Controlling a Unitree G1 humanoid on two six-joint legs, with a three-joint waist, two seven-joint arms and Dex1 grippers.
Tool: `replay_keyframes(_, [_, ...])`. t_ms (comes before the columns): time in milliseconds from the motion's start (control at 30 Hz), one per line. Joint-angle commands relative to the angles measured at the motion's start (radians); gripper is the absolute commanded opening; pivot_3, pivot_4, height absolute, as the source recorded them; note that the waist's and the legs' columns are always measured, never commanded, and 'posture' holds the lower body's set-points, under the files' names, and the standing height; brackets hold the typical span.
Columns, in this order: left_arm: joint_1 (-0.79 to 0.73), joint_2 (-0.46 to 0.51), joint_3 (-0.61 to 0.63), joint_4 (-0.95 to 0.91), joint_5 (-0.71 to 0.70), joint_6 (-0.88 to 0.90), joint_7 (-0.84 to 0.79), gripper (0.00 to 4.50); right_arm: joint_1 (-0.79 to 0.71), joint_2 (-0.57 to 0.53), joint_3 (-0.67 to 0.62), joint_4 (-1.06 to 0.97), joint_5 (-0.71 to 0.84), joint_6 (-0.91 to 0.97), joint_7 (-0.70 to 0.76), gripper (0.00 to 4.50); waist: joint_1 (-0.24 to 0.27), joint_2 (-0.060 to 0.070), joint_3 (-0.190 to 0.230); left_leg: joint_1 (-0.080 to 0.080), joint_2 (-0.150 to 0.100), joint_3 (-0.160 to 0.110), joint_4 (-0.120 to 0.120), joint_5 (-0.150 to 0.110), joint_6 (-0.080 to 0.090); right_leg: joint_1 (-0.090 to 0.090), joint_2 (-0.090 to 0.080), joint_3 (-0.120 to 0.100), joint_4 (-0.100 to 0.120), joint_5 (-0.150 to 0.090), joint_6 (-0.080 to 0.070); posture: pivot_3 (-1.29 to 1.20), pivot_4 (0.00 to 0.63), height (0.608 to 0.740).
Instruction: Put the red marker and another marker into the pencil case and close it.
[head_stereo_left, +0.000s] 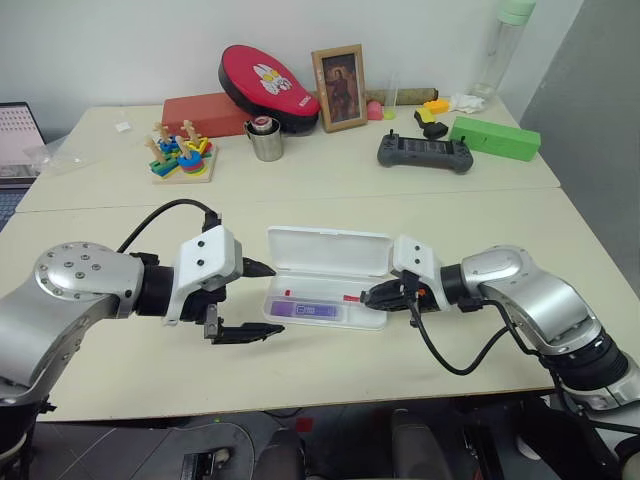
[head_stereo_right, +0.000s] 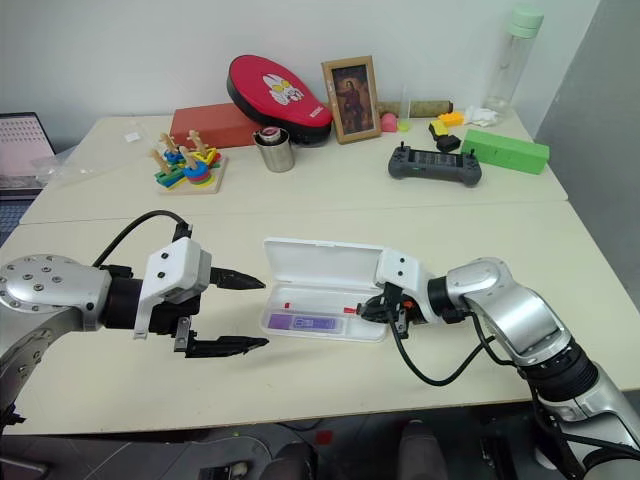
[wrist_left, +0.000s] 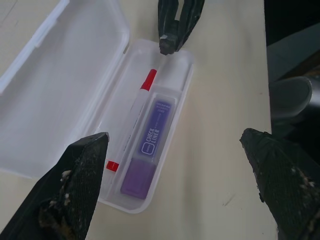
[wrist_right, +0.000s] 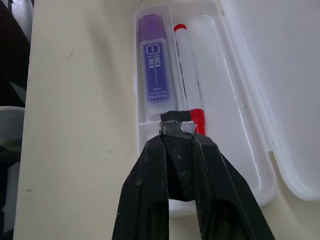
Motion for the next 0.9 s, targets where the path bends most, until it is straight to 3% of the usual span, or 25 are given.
replay_keyframes(33, [-0.026,-0.001,-0.008,0.02,0.03,-0.034,-0.004,4.5,-0.008,0.021,0.009,0.004,-0.013,-0.013,-0.019,0.3,-0.001,0.0,0.0,0.0,0.0,0.0,0.0,0.0,0.0,0.0,0.0,0.0,0.0,0.0,0.0,0.0,0.15,0.74])
replay_keyframes(167, [-0.034,-0.005,-0.011,0.031,0.04,-0.04,-0.005,4.5,-0.019,0.048,0.028,0.035,-0.028,-0.02,-0.035,0.3,-0.001,0.0,0.0,0.0,0.0,0.0,0.0,0.0,0.0,0.0,0.0,0.0,-0.001,0.0,0.0,0.0,0.15,0.74])
replay_keyframes(200, [-0.034,-0.006,-0.01,0.031,0.041,-0.039,-0.006,4.5,-0.02,0.051,0.029,0.037,-0.03,-0.021,-0.035,1.0,0.0,0.0,0.0,0.0,0.0,0.0,0.0,0.0,0.0,0.0,0.0,0.0,-0.001,0.0,0.0,0.0,0.15,0.74])
replay_keyframes(433, [-0.035,-0.008,-0.004,0.033,0.044,-0.036,-0.003,4.5,-0.03,0.074,0.035,0.072,-0.053,-0.035,-0.043,2.67,0.0,0.0,0.0,0.0,0.0,0.0,0.0,0.0,-0.001,0.0,0.0,0.0,-0.001,0.0,0.0,0.0,0.15,0.74])
replay_keyframes(667, [-0.019,-0.004,0.013,0.031,0.04,-0.033,-0.002,4.5,-0.066,0.058,-0.037,0.036,0.005,-0.006,-0.012,4.41,0.0,0.0,0.0,0.0,0.0,0.0,0.0,0.0,0.0,0.0,0.0,0.0,-0.001,0.0,0.0,0.0,0.15,0.74])
replay_keyframes(900, [-0.015,0.002,0.036,0.047,0.037,-0.027,0.005,4.5,-0.095,0.008,-0.118,-0.021,0.077,0.031,0.012,4.47,0.0,0.0,0.0,0.0,0.0,0.0,0.0,0.0,0.0,0.0,0.0,0.0,-0.001,0.0,0.0,0.0,0.15,0.74])
